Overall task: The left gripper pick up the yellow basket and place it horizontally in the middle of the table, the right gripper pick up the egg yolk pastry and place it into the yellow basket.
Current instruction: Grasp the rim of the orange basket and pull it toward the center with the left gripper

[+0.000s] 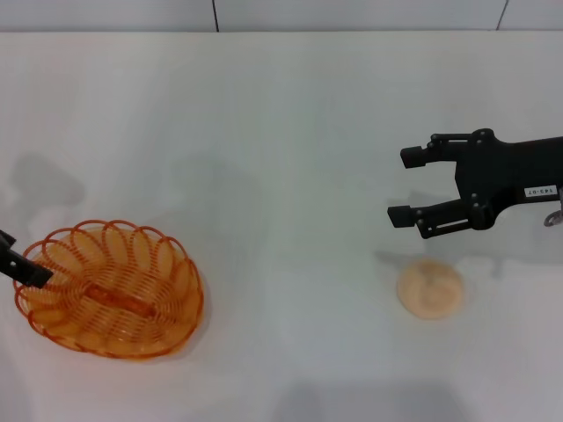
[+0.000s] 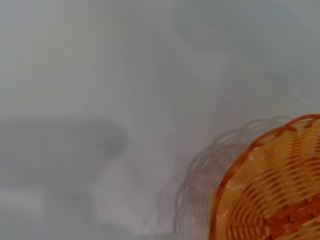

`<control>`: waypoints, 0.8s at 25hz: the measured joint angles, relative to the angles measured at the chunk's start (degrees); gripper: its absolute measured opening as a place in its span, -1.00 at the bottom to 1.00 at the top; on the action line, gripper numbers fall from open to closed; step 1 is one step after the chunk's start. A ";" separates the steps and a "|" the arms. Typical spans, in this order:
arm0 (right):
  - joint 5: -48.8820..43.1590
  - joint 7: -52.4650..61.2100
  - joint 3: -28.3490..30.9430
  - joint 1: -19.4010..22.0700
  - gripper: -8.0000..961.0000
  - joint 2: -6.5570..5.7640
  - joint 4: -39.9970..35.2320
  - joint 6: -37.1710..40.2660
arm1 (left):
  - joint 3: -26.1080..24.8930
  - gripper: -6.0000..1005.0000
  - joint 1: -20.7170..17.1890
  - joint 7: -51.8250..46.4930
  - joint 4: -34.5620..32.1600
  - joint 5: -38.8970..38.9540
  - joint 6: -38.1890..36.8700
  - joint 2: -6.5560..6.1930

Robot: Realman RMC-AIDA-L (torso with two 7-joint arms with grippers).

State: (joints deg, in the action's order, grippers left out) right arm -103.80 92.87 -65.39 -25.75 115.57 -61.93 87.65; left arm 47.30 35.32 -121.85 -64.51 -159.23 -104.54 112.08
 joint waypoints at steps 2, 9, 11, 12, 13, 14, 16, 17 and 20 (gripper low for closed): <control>0.24 -0.17 0.00 -0.14 0.82 0.00 0.27 -0.03 | 0.00 0.55 -0.03 0.03 1.43 -0.02 0.93 0.09; 0.45 -0.23 0.00 -0.18 0.82 0.00 0.32 -0.03 | 0.13 0.53 -0.02 0.52 3.84 -0.21 3.13 0.68; 0.45 -0.24 0.00 -0.18 0.82 0.00 0.32 -0.03 | 0.15 0.52 -0.01 0.51 3.85 -0.23 3.34 0.70; 0.45 -0.24 0.00 -0.18 0.82 0.00 0.32 -0.03 | 0.15 0.52 -0.01 0.49 3.86 -0.25 3.50 0.70; 0.45 -0.24 0.00 -0.18 0.82 0.00 0.32 -0.03 | 0.16 0.51 0.00 0.46 3.89 -0.33 3.64 0.70; 0.44 -0.24 0.00 -0.18 0.82 0.00 0.32 -0.03 | 0.16 0.51 0.03 0.46 4.03 -0.57 3.78 0.72; 0.45 -0.24 0.00 -0.18 0.82 0.00 0.32 -0.02 | 0.17 0.50 0.23 0.40 4.67 -1.13 4.16 0.81; 0.45 -0.24 0.00 -0.18 0.82 0.00 0.32 -0.02 | 0.16 0.50 0.35 0.33 5.15 -1.33 4.43 0.83; 0.45 -0.24 0.00 -0.18 0.82 0.00 0.32 -0.02 | 0.17 0.49 0.60 0.16 6.10 -1.56 5.33 0.93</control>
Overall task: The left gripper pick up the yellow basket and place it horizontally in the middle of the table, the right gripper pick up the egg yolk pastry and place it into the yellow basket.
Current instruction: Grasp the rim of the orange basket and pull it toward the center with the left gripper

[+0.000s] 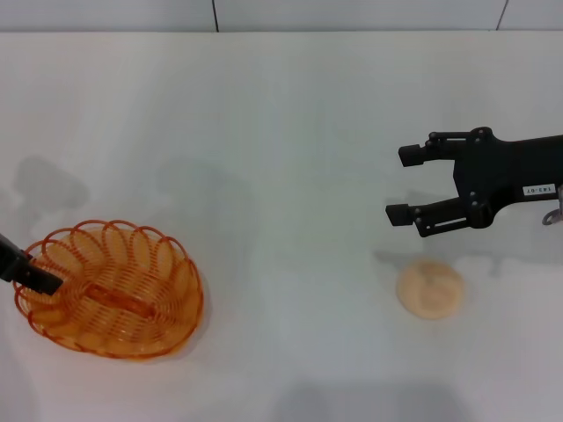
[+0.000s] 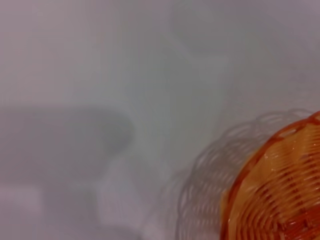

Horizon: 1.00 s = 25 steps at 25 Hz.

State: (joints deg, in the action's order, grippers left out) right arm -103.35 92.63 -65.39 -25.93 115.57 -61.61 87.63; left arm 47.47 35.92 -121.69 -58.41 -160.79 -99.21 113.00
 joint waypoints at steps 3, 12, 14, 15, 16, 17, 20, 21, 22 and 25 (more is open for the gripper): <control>0.00 0.00 0.00 0.00 0.82 0.00 -0.02 0.02 | 0.00 0.29 0.04 0.00 -0.04 0.03 0.24 0.16; -0.01 0.15 0.00 0.02 0.82 0.00 -0.31 0.09 | -0.01 -0.18 0.20 -0.11 0.14 0.02 1.36 0.33; 0.00 0.18 0.00 0.01 0.82 -0.01 -0.40 0.11 | -0.01 -0.20 0.31 -0.20 0.15 0.01 1.46 0.37; -0.01 0.20 0.00 0.00 0.82 -0.03 -0.43 0.16 | -0.02 -0.21 0.42 -0.26 0.15 0.01 1.47 0.38; -0.01 0.20 0.00 0.00 0.82 -0.03 -0.43 0.16 | -0.04 -0.22 0.50 -0.30 0.15 0.01 1.47 0.37; -0.01 0.22 0.00 0.00 0.82 -0.05 -0.50 0.25 | -0.06 -0.23 0.56 -0.31 0.15 0.01 1.48 0.38; -0.01 0.24 0.00 0.00 0.82 -0.07 -0.54 0.29 | -0.06 -0.26 0.57 -0.30 0.15 0.00 1.47 0.38; -0.01 0.24 0.00 0.00 0.82 -0.07 -0.54 0.29 | -0.04 -0.27 0.58 -0.27 0.15 -0.01 1.34 0.38; -0.01 0.25 0.00 0.00 0.82 -0.08 -0.60 0.30 | -0.04 -0.28 0.62 -0.24 0.15 -0.02 1.21 0.37; -0.01 0.30 0.00 0.00 0.82 -0.09 -0.61 0.32 | 0.03 -0.34 0.74 -0.09 0.14 -0.04 0.72 0.37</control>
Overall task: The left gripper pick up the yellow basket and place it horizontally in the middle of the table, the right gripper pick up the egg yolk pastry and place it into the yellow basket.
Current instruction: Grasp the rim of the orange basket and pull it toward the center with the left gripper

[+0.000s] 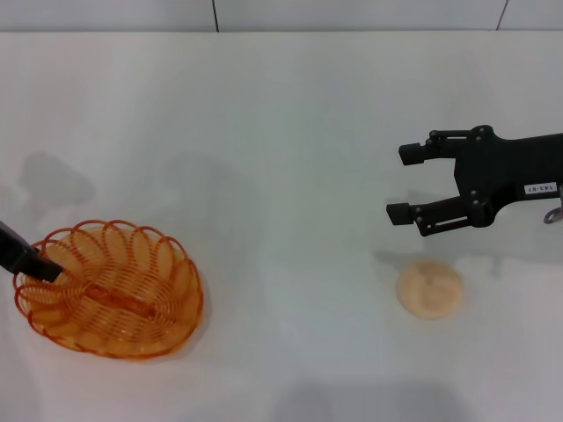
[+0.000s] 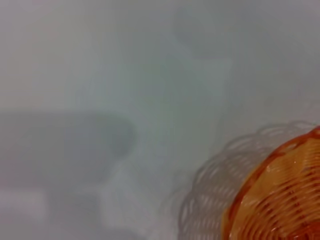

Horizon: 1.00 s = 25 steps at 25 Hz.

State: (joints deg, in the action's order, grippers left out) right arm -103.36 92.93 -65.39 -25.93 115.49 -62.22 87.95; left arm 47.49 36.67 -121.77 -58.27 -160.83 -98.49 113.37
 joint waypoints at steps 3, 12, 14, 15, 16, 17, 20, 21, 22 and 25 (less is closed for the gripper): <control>0.00 0.05 0.00 0.00 0.82 0.00 -0.01 0.02 | 0.04 -0.35 0.07 0.11 0.00 -0.02 -0.27 -0.04; 0.00 0.05 0.00 0.00 0.82 0.00 -0.01 -0.06 | 0.92 -0.41 0.17 0.26 -0.03 -0.08 -0.37 -0.10; 0.00 0.03 0.01 0.00 0.82 0.00 -0.01 -0.08 | 1.20 -0.46 0.16 0.29 -0.03 -0.14 -0.37 -0.16; 0.00 0.04 0.03 0.01 0.82 0.00 -0.01 -0.10 | 1.44 -0.48 0.16 0.32 -0.03 -0.18 -0.37 -0.16; 0.00 0.04 0.05 0.00 0.82 0.00 -0.01 -0.11 | 1.69 -0.50 0.16 0.35 -0.05 -0.19 -0.36 -0.16; 0.01 0.04 0.07 0.00 0.82 0.00 -0.01 -0.12 | 1.88 -0.53 0.16 0.37 -0.11 -0.21 -0.36 -0.15; 0.01 0.03 0.09 0.01 0.82 0.00 -0.01 -0.17 | 2.16 -0.57 0.44 0.53 -0.14 -0.22 -0.42 -0.20; 0.02 0.00 0.09 0.00 0.82 0.00 -0.01 -0.18 | 2.21 -0.58 0.59 0.59 -0.12 -0.21 -0.45 -0.26; 0.03 -0.03 0.12 0.01 0.82 0.00 -0.01 -0.19 | 2.22 -0.59 0.71 0.60 -0.12 -0.19 -0.47 -0.35; 0.06 -0.11 0.18 0.00 0.82 -0.02 -0.01 -0.21 | 2.28 -0.63 0.84 0.66 -0.18 0.05 -0.78 -0.46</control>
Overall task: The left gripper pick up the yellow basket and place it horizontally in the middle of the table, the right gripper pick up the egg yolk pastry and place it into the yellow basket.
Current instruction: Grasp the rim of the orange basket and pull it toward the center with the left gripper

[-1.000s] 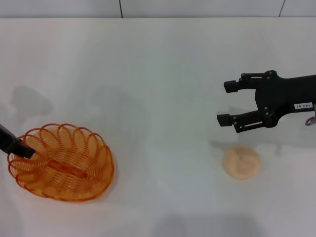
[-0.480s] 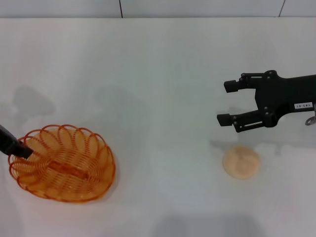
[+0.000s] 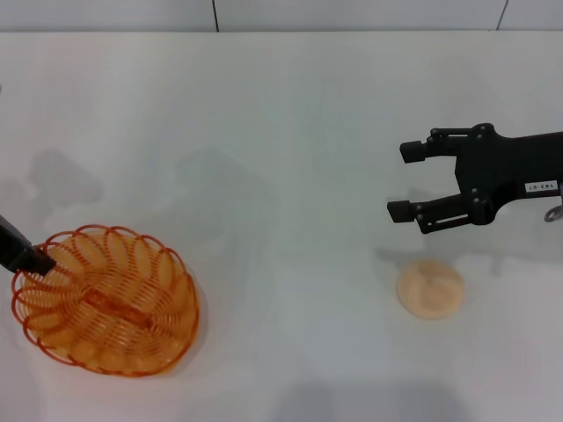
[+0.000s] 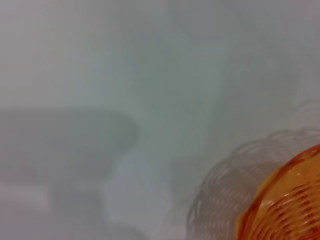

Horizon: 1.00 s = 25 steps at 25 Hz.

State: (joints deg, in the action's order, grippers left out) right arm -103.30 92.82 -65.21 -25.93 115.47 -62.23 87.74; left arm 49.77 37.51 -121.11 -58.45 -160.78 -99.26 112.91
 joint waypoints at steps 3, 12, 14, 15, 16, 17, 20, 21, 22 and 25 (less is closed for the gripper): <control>0.03 -0.08 0.06 0.00 0.82 -0.04 -0.02 -0.03 | 0.24 -0.73 0.08 0.36 -0.02 0.17 -0.59 0.01; 0.04 -0.18 0.19 0.00 0.82 -0.07 -0.09 -0.16 | 0.07 -0.83 0.19 0.46 -0.38 0.53 -1.33 0.32; 0.04 -0.18 0.22 0.00 0.82 -0.07 -0.09 -0.16 | -0.13 -0.83 0.19 0.28 -0.67 2.00 -1.42 0.15; 0.04 -0.19 0.25 0.00 0.82 -0.07 -0.09 -0.15 | -0.23 -0.83 0.20 0.17 -0.84 2.91 -1.46 -0.02; 0.04 -0.18 0.27 0.01 0.82 -0.07 -0.09 -0.13 | -0.55 -0.83 0.24 0.08 -0.95 4.18 -1.58 -0.18; 0.04 -0.19 0.28 0.00 0.82 -0.07 -0.09 -0.13 | -0.88 -0.83 0.31 0.02 -1.02 5.14 -1.68 -0.30; 0.04 -0.20 0.26 0.00 0.82 -0.07 -0.09 -0.14 | -3.07 -0.83 1.01 -0.21 -1.06 6.59 -1.77 -0.46; 0.04 -0.22 0.25 0.00 0.82 -0.07 -0.09 -0.15 | -3.59 -0.84 1.18 -0.33 -0.97 6.65 -1.77 -0.45; 0.03 -0.24 0.26 0.00 0.82 -0.07 -0.09 -0.15 | -4.12 -0.84 1.44 -0.73 -0.89 6.74 -1.74 -0.38; 0.04 -0.26 0.35 -0.02 0.82 -0.07 -0.09 -0.15 | -4.41 -0.84 1.92 -2.16 -0.87 7.01 -1.42 -0.02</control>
State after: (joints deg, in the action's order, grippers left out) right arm -103.27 92.56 -64.86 -25.95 115.40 -62.32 87.59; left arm 45.36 39.43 -123.27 -59.32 -153.77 -100.69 112.89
